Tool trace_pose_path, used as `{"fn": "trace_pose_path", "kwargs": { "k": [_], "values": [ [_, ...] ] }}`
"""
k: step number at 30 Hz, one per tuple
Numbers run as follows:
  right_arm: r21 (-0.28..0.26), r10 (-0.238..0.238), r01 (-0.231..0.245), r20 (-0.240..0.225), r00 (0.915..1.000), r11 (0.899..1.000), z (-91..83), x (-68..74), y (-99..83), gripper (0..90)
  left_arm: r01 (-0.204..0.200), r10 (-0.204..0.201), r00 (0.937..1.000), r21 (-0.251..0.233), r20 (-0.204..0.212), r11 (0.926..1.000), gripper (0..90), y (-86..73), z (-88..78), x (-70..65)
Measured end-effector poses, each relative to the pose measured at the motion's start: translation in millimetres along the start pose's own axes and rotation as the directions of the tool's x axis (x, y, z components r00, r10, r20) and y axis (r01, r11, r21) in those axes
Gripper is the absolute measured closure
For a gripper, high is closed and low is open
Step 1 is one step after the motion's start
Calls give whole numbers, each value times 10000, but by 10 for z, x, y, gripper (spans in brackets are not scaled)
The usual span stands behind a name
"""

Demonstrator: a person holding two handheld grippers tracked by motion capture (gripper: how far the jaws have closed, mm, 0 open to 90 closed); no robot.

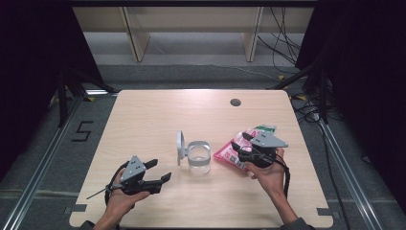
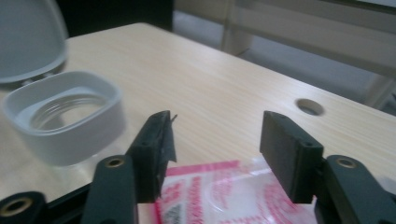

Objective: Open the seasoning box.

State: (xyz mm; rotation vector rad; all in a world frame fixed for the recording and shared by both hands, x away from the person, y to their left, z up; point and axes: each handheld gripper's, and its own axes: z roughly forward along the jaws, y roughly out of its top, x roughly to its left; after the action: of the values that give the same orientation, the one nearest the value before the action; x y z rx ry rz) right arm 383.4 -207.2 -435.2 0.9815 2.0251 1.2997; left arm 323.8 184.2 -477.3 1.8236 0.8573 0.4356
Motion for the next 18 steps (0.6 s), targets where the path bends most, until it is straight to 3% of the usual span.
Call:
{"fn": "trace_pose_path", "kwargs": {
  "k": [1, 3, 6, 8, 9, 11, 12, 15, 16, 17, 18],
  "values": [
    [-2, 301, -301, 159, 9994, 9995, -27, -7, -16, 416, -13, 13, 10000, 17, -11, 10000, 272, -2, -1, -2],
    [8, 44, -45, 542, 9985, 10000, -64, -106, -53, 383, -36, 37, 9999, 102, -104, 9999, 265, -3, -1, -11],
    [94, 623, -633, 878, 9942, 9979, -144, -187, -136, 343, -95, 95, 10000, 169, 2, 9998, 249, 1, 13, -15],
    [-73, 623, -619, 981, 9932, 9981, -170, -286, -182, 296, -147, 150, 9998, 234, -100, 9996, 244, -5, 28, -32],
    [-264, 986, -965, 930, 9908, 9950, -188, -328, -208, 283, -48, 50, 10000, 159, -86, 9999, 230, -10, 42, -39],
    [-494, 1103, -1052, 1157, 9871, 9932, -209, -370, -228, 235, -67, 71, 9999, 249, -150, 9997, 214, -14, 40, -45],
    [-212, 1177, -1159, 1296, 9846, 9930, -232, -373, -229, 219, -61, 64, 9999, 248, -147, 9997, 215, -17, 39, -47],
    [-227, 1104, -1083, 1335, 9849, 9939, -236, -443, -285, 196, -54, 59, 9998, 251, -204, 9997, 211, -16, 37, -42],
    [-35, 1426, -1435, 1359, 9804, 9896, -244, -435, -297, 184, -36, 40, 9998, 212, -181, 9998, 207, -17, 40, -39],
    [12, 1181, -1193, 1329, 9841, 9929, -231, -478, -315, 180, -39, 44, 9997, 218, -242, 9998, 204, -16, 36, -38],
    [96, 1580, -1611, 1472, 9764, 9869, -239, -480, -339, 176, -33, 40, 9996, 227, -273, 9997, 204, -16, 34, -38]
  ]
}}
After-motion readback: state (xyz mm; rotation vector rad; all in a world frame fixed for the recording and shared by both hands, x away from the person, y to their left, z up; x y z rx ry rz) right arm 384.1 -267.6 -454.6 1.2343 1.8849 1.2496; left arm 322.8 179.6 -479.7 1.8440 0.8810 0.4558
